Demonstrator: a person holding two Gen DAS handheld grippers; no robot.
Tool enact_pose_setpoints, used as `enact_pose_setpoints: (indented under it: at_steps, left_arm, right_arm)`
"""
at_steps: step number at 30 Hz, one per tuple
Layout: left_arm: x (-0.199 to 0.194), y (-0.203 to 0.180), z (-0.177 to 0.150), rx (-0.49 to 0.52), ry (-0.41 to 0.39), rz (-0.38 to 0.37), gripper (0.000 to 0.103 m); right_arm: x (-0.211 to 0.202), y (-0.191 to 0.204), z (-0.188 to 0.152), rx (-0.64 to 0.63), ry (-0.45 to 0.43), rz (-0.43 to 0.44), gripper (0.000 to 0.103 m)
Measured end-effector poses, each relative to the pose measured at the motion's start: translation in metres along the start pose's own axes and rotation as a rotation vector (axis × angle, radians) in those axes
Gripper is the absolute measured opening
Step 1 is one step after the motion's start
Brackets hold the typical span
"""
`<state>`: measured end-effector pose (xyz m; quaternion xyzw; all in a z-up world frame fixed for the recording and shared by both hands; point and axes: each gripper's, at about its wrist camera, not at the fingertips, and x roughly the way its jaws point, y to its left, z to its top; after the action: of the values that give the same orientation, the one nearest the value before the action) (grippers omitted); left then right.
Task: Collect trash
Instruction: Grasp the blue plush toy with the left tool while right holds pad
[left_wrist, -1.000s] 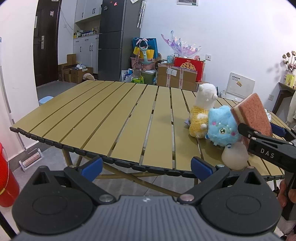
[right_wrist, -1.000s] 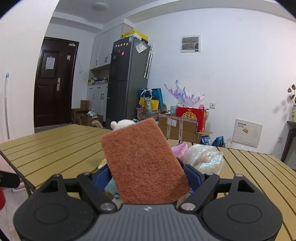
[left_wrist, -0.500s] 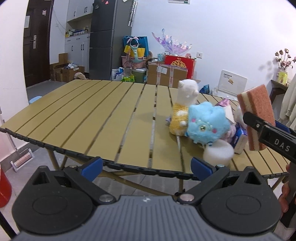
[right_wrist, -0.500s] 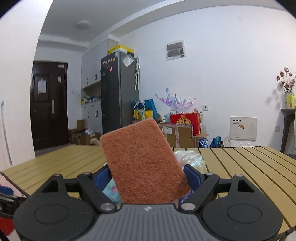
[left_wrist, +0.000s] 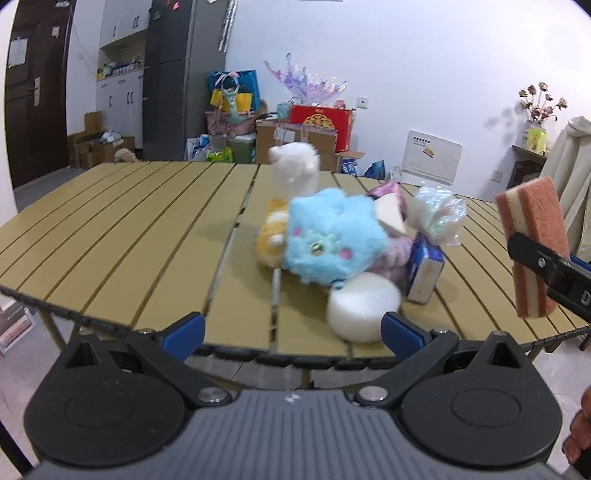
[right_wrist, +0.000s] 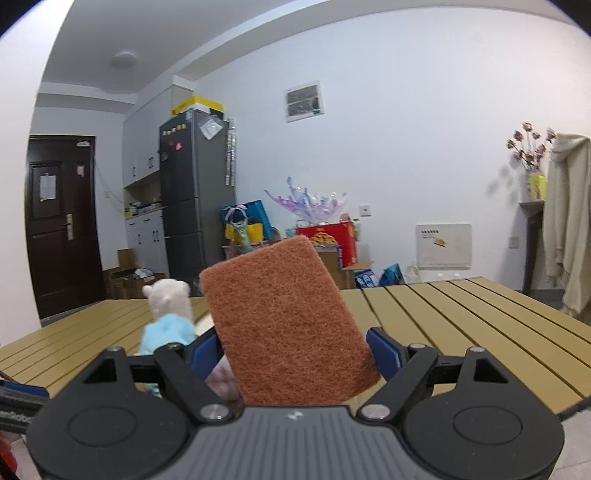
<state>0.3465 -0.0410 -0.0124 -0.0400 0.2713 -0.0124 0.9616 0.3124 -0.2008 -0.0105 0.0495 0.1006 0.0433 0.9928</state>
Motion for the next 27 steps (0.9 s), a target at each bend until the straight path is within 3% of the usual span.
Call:
enact_pose_setpoints:
  at_steps: [10, 27]
  left_arm:
    - [0.037, -0.017, 0.025, 0.032, -0.045, -0.022, 0.103]
    - [0.088, -0.019, 0.039, 0.081, -0.047, -0.04, 0.103]
  right_arm:
    - [-0.002, -0.036, -0.004, 0.045, 0.017, -0.081, 0.083]
    - [0.014, -0.039, -0.017, 0.08, 0.09, -0.129, 0.083]
